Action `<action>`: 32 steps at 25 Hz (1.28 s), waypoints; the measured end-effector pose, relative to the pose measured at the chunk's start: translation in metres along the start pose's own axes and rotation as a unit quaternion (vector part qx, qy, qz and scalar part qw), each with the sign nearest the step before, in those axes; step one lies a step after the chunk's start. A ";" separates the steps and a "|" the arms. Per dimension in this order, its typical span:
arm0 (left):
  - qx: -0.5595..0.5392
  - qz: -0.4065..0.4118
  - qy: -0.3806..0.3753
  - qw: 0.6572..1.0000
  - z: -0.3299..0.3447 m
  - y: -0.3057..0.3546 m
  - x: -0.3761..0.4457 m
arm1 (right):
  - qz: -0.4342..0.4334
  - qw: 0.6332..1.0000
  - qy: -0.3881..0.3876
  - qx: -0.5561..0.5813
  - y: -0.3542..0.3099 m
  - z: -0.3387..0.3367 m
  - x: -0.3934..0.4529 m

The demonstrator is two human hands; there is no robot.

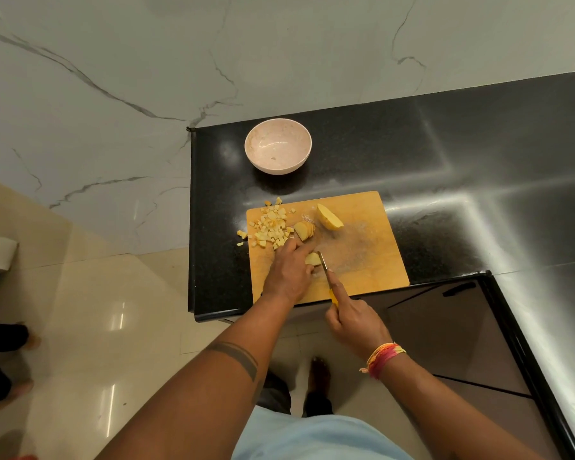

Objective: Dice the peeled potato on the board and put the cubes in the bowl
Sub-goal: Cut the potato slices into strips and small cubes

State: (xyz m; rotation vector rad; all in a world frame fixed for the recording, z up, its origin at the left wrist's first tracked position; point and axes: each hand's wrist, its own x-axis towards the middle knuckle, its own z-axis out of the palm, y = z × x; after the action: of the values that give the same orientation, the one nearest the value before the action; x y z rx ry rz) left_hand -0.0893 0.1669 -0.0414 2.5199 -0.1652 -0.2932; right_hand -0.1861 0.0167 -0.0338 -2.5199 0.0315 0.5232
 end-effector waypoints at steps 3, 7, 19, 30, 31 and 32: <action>0.015 0.004 -0.002 1.000 0.000 0.000 0.001 | -0.004 1.000 0.000 0.002 -0.002 -0.002 0.002; 0.027 0.007 0.004 1.000 0.000 0.002 0.001 | -0.015 1.000 -0.008 -0.022 -0.010 -0.003 0.009; 0.018 -0.008 0.009 1.000 -0.002 0.008 0.001 | 0.001 0.995 -0.038 -0.088 -0.008 0.001 -0.016; -0.002 -0.029 0.013 0.999 -0.003 0.005 -0.006 | -0.015 0.998 -0.019 -0.060 -0.019 -0.005 0.002; -0.005 -0.031 0.015 0.999 -0.002 0.005 -0.006 | -0.013 0.998 -0.021 -0.055 -0.021 -0.005 0.007; -0.008 -0.032 0.017 0.999 -0.003 0.005 -0.005 | -0.010 0.998 -0.025 -0.052 -0.023 -0.005 0.011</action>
State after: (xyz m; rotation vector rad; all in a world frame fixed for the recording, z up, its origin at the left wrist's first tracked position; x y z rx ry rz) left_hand -0.0939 0.1654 -0.0352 2.5157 -0.0678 -0.2756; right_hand -0.1712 0.0344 -0.0225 -2.6044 -0.0408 0.5929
